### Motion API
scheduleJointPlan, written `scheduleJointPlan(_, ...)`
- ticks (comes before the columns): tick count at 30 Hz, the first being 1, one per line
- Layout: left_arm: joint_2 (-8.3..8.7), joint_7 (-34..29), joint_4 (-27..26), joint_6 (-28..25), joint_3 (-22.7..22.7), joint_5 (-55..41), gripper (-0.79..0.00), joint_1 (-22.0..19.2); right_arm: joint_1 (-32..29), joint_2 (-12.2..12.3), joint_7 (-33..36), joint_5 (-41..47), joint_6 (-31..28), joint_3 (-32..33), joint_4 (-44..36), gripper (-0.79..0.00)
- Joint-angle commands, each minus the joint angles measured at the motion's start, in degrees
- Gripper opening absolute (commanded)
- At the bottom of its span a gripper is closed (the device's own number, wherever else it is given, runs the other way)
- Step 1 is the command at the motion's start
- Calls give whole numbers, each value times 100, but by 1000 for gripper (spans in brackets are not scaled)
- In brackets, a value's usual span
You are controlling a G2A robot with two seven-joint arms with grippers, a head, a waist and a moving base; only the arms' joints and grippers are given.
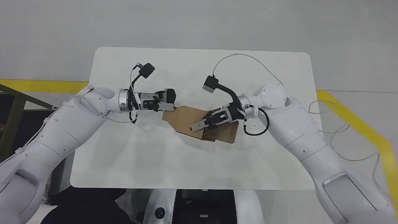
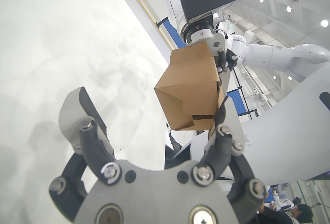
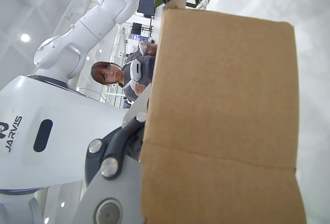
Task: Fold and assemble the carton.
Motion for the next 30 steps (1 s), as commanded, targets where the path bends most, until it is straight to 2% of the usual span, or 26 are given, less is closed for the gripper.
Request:
scheduleJointPlan(1,-22,-87,24,-18,-12,-103,0,8,2,-3,-3,-11,-5,-2,-12,-785)
scheduleJointPlan(15,-138,-166,21,39,-57,-78,0,78,-22,-2,3,0,1,19,-99,-785)
scheduleJointPlan(30,-37,23,-157,-150,-263,322,0,362,-101,22,3,237,1,100,-251,-785)
